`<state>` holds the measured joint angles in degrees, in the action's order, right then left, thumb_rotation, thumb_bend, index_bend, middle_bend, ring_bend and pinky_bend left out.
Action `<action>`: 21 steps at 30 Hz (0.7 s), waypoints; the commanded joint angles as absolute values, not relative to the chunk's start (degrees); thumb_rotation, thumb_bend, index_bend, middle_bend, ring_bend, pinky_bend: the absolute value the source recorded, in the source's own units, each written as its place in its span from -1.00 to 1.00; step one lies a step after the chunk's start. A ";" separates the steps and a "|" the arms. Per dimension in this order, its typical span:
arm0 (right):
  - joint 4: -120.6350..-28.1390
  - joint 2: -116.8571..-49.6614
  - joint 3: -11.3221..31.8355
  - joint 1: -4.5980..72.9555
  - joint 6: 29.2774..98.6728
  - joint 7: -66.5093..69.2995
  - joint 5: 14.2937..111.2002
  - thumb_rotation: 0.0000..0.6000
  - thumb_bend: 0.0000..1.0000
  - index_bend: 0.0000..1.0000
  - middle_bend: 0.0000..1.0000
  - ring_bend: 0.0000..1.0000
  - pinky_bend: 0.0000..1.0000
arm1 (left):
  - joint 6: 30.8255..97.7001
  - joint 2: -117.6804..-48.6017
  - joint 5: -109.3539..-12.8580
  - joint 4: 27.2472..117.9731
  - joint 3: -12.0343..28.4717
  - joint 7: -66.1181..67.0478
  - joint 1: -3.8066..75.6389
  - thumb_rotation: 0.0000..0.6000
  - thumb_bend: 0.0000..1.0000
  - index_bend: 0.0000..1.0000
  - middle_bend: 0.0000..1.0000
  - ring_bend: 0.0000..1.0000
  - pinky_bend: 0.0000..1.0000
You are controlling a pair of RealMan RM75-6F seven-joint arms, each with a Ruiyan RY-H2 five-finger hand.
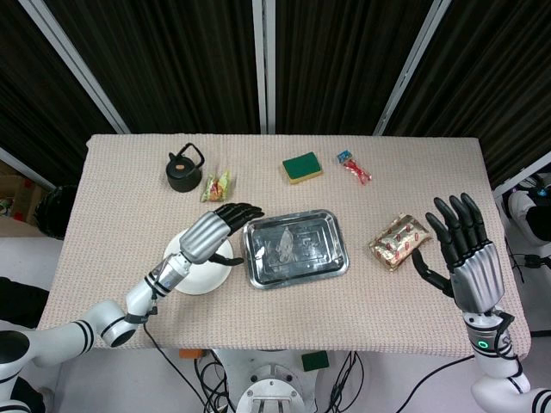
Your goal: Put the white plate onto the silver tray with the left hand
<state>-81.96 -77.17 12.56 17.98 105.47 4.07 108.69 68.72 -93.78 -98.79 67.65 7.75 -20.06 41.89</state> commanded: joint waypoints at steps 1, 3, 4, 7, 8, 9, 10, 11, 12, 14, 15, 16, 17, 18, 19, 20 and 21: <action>-80.33 -77.61 13.05 18.20 106.11 4.09 107.97 1.00 -0.12 -1.00 -1.00 -1.00 -1.00 | 68.79 -93.52 -98.22 67.88 7.72 -19.61 42.11 1.00 -0.92 -0.72 -0.70 -0.72 -0.55; -79.69 -77.91 12.84 18.26 106.06 4.98 107.37 1.00 -0.12 -1.00 -1.00 -1.00 -1.00 | 68.62 -93.17 -97.53 68.10 7.56 -18.74 42.08 1.00 -0.92 -0.72 -0.70 -0.72 -0.56; -79.58 -78.02 12.67 18.28 105.93 5.50 107.08 1.00 -0.12 -1.00 -1.00 -1.00 -1.00 | 68.57 -93.03 -97.27 68.21 7.48 -18.37 42.07 1.00 -0.92 -0.72 -0.70 -0.72 -0.56; -79.15 -78.33 12.15 18.29 105.62 6.45 106.45 1.00 -0.12 -1.00 -1.00 -1.00 -1.00 | 68.80 -92.60 -96.74 68.89 7.12 -17.85 41.95 1.00 -0.93 -0.72 -0.70 -0.72 -0.56; -78.92 -78.45 12.01 18.30 105.68 6.46 106.42 1.00 -0.12 -1.00 -1.00 -1.00 -1.00 | 69.10 -92.47 -96.72 69.17 6.93 -17.66 41.88 1.00 -0.93 -0.72 -0.70 -0.72 -0.56; -78.79 -78.50 11.90 18.28 105.79 6.42 106.47 1.00 -0.12 -1.00 -1.00 -1.00 -1.00 | 69.34 -92.37 -96.77 69.35 6.77 -17.42 41.83 1.00 -0.93 -0.72 -0.70 -0.72 -0.56; -78.70 -78.52 11.81 18.24 105.94 6.38 106.50 1.00 -0.12 -1.00 -1.00 -1.00 -1.00 | 69.56 -92.23 -96.85 69.55 6.59 -17.06 41.78 1.00 -0.93 -0.72 -0.70 -0.72 -0.56; -78.68 -78.49 11.72 18.16 106.10 6.29 106.46 1.00 -0.12 -1.00 -1.00 -1.00 -1.00 | 69.80 -92.02 -96.92 69.80 6.34 -16.42 41.69 1.00 -0.93 -0.72 -0.70 -0.72 -0.56; -78.73 -78.45 11.71 18.07 106.20 6.20 106.30 1.00 -0.11 -1.00 -1.00 -1.00 -1.00 | 69.87 -91.81 -96.91 70.03 6.16 -15.78 41.61 1.00 -0.94 -0.72 -0.70 -0.72 -0.56; -78.90 -78.44 11.74 17.82 106.35 6.04 105.70 1.00 -0.11 -1.00 -1.00 -1.00 -1.00 | 69.66 -91.14 -96.63 70.65 5.76 -14.05 41.36 1.00 -0.94 -0.71 -0.69 -0.72 -0.56; -78.98 -78.43 11.67 17.60 106.42 6.05 105.29 1.00 -0.10 -1.00 -1.00 -1.00 -1.00 | 69.44 -90.53 -96.34 71.32 5.46 -12.58 41.08 1.00 -0.94 -0.70 -0.69 -0.72 -0.56; -79.00 -78.40 11.57 17.43 106.44 6.11 105.02 1.00 -0.10 -1.00 -1.00 -1.00 -1.00 | 69.28 -90.00 -96.08 71.92 5.22 -11.42 40.82 1.00 -0.94 -0.69 -0.69 -0.72 -0.56; -78.98 -78.36 11.46 17.26 106.45 6.18 104.77 1.00 -0.10 -1.00 -1.00 -1.00 -1.00 | 69.17 -89.42 -95.85 72.60 4.96 -10.29 40.52 1.00 -0.94 -0.69 -0.69 -0.72 -0.56; -78.97 -78.28 11.30 17.03 106.46 6.25 104.47 1.00 -0.10 -1.00 -1.00 -1.00 -1.00 | 69.14 -88.59 -95.65 73.55 4.49 -8.86 40.03 1.00 -0.94 -0.69 -0.69 -0.72 -0.56; -78.92 -78.19 11.19 16.87 106.48 6.30 104.29 1.00 -0.10 -1.00 -1.00 -1.00 -1.00 | 69.21 -87.91 -95.56 74.16 4.03 -7.81 39.57 1.00 -0.94 -0.69 -0.69 -0.72 -0.56; -78.84 -78.06 11.05 16.75 106.50 6.38 104.24 1.00 -0.10 -1.00 -1.00 -1.00 -1.00 | 69.36 -87.19 -95.54 74.63 3.44 -6.73 38.99 1.00 -0.94 -0.69 -0.69 -0.72 -0.56; -78.75 -77.80 10.88 16.57 106.62 6.58 104.21 1.00 -0.10 -1.00 -1.00 -1.00 -1.00 | 69.61 -86.22 -95.44 75.03 2.54 -5.27 38.05 1.00 -0.94 -0.69 -0.69 -0.73 -0.56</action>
